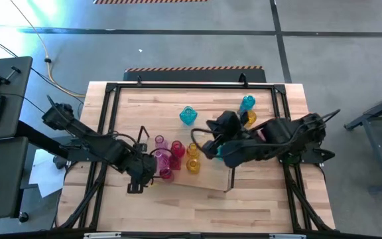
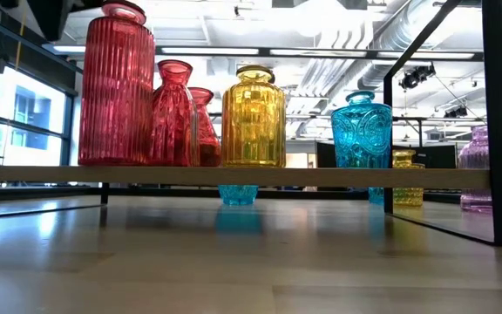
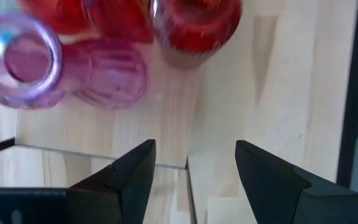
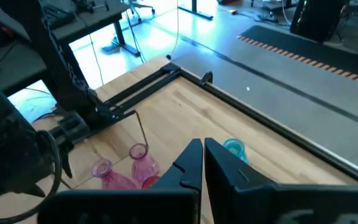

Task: Sort vases onto shelf
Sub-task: Put the red vase on the shelf aligned with the other red vases

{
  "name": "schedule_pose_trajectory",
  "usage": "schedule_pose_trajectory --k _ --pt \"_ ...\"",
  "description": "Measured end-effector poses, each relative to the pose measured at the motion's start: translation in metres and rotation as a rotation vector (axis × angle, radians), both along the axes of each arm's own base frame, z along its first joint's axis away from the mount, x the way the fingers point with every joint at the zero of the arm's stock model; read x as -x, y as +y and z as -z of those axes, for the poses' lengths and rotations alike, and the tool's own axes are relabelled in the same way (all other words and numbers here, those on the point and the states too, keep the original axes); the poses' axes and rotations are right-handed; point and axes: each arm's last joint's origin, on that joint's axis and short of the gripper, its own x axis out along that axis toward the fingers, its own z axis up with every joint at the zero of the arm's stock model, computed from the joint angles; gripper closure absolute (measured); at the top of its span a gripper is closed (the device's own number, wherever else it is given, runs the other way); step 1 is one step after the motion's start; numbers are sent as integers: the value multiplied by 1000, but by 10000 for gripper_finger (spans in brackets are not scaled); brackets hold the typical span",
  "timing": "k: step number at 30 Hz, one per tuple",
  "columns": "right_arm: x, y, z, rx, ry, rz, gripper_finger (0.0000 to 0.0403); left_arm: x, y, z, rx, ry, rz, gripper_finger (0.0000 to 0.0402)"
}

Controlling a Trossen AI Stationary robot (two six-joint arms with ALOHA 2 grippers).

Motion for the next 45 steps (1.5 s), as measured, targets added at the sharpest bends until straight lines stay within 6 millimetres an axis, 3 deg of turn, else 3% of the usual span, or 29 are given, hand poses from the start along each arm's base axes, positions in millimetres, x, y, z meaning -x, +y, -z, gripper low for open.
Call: schedule_pose_trajectory --k 6,16,38,45 --pt "15 -9 -15 48 -15 -1 403 -9 -3 9 23 -46 11 190" --pt "32 -21 -30 88 -25 -4 403 -26 5 6 94 -135 -32 190" --pt "35 -22 -32 107 -8 -26 403 -36 17 4 157 -161 -70 190" --pt "34 -22 -32 99 -5 -35 403 -29 21 8 115 -72 -77 190"
